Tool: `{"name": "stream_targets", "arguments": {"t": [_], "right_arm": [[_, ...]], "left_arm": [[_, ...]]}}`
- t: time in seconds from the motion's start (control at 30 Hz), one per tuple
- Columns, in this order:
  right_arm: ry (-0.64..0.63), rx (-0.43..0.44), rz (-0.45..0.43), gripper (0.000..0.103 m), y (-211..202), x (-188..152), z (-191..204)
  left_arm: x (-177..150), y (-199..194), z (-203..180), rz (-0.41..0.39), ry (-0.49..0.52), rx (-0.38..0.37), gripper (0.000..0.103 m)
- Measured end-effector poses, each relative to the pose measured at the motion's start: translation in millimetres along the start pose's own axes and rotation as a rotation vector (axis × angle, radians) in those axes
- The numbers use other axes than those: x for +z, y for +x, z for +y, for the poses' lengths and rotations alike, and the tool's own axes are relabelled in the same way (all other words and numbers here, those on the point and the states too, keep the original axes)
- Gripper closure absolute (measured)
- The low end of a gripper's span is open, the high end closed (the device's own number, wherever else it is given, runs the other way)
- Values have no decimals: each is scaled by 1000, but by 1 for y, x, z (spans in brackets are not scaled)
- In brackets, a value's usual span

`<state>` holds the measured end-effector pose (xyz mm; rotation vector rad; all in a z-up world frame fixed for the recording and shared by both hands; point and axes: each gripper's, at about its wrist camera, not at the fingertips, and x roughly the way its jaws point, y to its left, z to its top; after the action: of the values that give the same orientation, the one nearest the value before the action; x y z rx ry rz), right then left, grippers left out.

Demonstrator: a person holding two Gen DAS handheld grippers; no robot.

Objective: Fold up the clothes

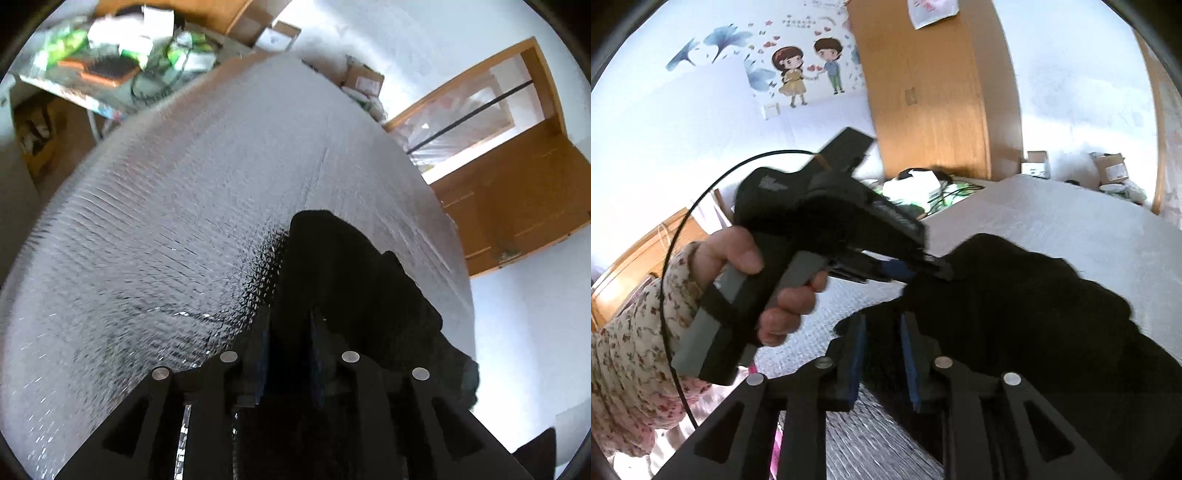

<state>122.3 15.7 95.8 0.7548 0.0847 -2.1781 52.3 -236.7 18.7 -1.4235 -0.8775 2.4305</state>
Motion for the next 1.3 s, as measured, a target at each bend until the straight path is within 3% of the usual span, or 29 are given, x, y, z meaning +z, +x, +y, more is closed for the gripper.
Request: {"name": "stream_targets", "arguments": {"t": [0.13,0.27,0.43,0.6,0.7,0.77,0.93,1.3], "right_arm": [[39,-19,-12,79,-20,-6,-14],[62,-48,-37,78,-38,-10,-30],[47,-123,-56,66,-59,-11,-50],[96,-231,-62,66,-89,-22,-71],[144,-302,-48,65,-100,-31,-91],[170,-352,-29,65,-106,-37,-103],[229,-456,23,65,-117,-56,-130],[379,-670,65,65,-164,-96,-188]], "left_arm": [[-5,-18,-16,-80,34,36,81],[-21,-7,-67,-121,80,30,81],[-40,12,-106,-67,174,-10,77],[-67,31,-143,-39,304,16,77],[-78,41,-158,-25,340,-8,77],[-86,49,-167,-17,373,16,77],[-98,66,-173,30,396,6,77],[-102,74,-169,25,406,63,77]]}}
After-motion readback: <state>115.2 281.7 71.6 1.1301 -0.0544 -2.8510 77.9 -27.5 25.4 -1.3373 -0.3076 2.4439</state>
